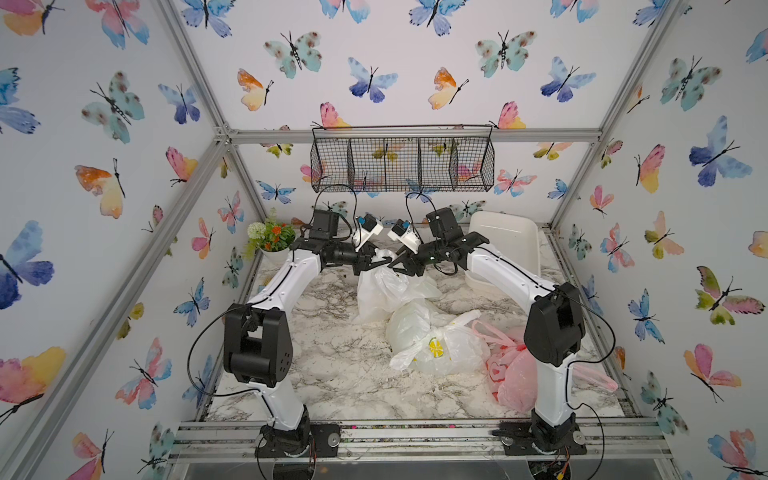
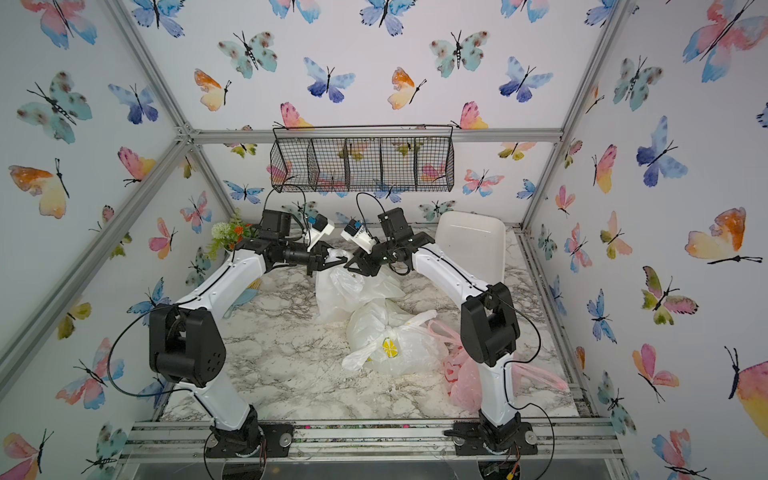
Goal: Place the pears into plastic bags & tie knots
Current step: Tie the plastic bag at the center of the board.
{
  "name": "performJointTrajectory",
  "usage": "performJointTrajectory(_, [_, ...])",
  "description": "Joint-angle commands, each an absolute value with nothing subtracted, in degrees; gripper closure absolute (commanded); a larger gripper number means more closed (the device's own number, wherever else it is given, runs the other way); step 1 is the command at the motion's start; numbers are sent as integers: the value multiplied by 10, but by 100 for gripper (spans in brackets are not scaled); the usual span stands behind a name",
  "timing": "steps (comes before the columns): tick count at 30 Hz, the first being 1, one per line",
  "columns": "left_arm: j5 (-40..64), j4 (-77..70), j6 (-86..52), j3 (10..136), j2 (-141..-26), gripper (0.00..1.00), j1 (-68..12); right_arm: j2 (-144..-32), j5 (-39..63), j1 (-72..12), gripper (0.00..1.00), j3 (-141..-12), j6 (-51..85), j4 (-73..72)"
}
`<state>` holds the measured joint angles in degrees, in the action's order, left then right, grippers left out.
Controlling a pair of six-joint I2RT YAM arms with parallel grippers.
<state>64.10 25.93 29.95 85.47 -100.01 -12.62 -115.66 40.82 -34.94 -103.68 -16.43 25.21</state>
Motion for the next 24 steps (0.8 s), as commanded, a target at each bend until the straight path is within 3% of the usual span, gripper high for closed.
performJointTrajectory(1, [666,244,268,863,-976,79,-135,-1174,389,-350,81,-1048,-127,243])
performJointTrajectory(4, [683,180,213,817,-952,63,-127,-1165,373,-350,97,-1012,-84,179])
performJointTrajectory(7, [662,72,125,738,-929,47,-94,-1135,364,-350,97,-947,-61,96])
performJointTrajectory(11, [643,45,103,673,-921,41,-53,-1098,368,-350,97,-885,-47,9])
performJointTrajectory(14, [625,31,109,654,-918,41,-68,-1089,372,-353,97,-864,-42,-26])
performJointTrajectory(17, [616,14,102,652,-924,46,-89,-1086,360,-362,97,-843,-39,-67])
performJointTrajectory(20, [617,-40,59,628,-915,65,-97,-1073,327,-366,97,-793,-6,-173])
performJointTrajectory(24, [636,-225,-46,549,-853,90,-130,-1069,303,-368,94,-750,59,-335])
